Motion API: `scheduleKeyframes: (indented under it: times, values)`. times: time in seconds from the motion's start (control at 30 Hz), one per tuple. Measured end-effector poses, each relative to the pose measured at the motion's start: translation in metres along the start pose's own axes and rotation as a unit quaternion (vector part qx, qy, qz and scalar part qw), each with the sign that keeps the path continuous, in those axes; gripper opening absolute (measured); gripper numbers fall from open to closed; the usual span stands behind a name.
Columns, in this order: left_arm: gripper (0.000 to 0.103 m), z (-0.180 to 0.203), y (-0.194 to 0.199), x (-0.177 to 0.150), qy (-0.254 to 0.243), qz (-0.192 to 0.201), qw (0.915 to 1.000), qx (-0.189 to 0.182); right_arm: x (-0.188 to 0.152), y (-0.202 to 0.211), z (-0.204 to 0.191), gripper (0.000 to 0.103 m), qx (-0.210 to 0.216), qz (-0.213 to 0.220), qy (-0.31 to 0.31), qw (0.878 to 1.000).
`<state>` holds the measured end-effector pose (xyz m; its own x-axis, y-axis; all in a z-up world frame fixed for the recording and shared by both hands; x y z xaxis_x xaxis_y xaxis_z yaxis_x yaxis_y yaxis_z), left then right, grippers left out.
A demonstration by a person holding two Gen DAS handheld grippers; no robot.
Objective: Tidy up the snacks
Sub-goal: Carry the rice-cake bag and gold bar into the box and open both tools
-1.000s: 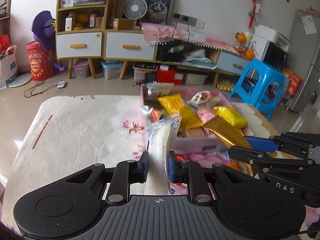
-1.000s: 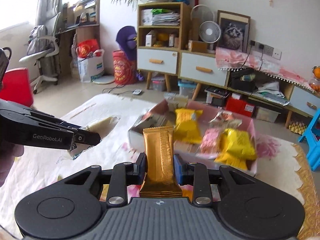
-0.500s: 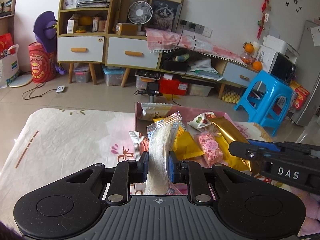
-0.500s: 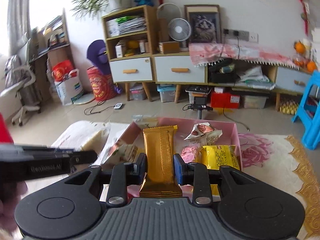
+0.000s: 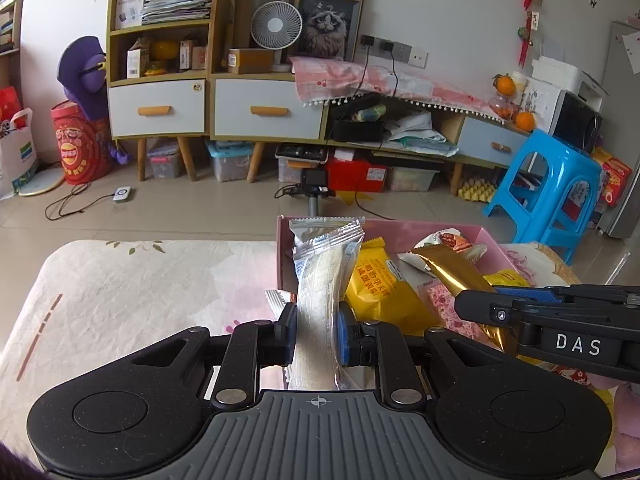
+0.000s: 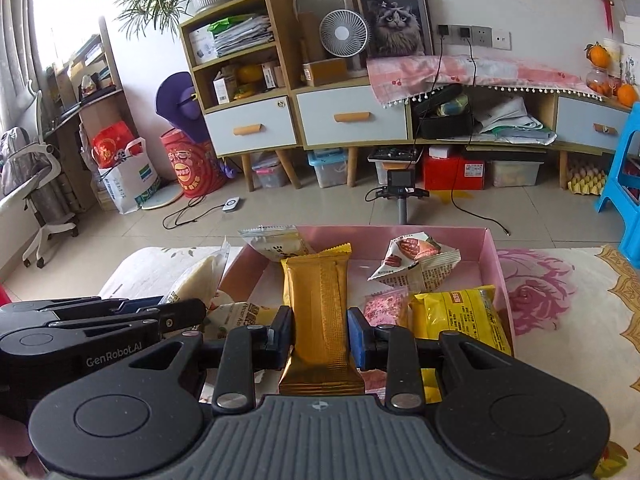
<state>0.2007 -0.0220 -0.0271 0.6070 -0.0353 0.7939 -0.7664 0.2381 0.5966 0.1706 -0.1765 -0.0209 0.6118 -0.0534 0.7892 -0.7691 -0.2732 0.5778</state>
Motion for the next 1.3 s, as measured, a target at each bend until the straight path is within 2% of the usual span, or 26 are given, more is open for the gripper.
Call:
scheduleKeyframes:
  times: [0.23,0.37,0.5,0.9,1.07,1.17,1.3]
  values:
    - [0.018,-0.002,-0.007,0.004,-0.005,0.017,0.9998,-0.012,0.001,-0.009,0.009,0.021,0.003,0.004,-0.013,1.000]
    - [0.020,-0.005,-0.010,0.005,0.008,0.021,0.9995,-0.023,0.002,-0.011,0.012,0.026,-0.001,0.010,-0.022,1.000]
    - [0.019,-0.006,-0.010,0.007,0.009,0.024,0.9992,-0.030,0.003,-0.009,0.016,0.043,0.001,0.011,-0.034,0.999]
    - [0.021,0.018,-0.020,0.022,-0.019,0.035,0.9971,-0.065,0.010,0.000,0.023,0.059,-0.002,0.028,-0.043,0.999]
    - [0.022,0.022,-0.011,0.020,-0.038,0.026,0.9977,-0.049,0.012,0.007,0.032,0.061,-0.008,0.034,-0.059,0.998]
    - [0.036,0.021,-0.001,0.017,-0.048,0.012,0.9982,-0.035,0.011,0.013,0.035,0.062,-0.010,0.035,-0.065,0.997]
    - [0.053,0.019,0.015,0.012,-0.061,-0.002,0.9979,-0.022,0.010,0.025,0.033,0.069,-0.011,0.038,-0.068,0.997]
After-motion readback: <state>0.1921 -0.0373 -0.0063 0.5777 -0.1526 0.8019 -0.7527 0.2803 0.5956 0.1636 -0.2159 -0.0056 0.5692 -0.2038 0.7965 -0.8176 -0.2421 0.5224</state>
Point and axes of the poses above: each gripper's, at about its wrist camera, not at the fingertips, and y roughly against the way its jaws point, z to its right, x to its top, the point moved 3 cm from there along -y, roughly the way its jaws point, and after that the axes turned 1 degree about x, right-handed, at the moved point
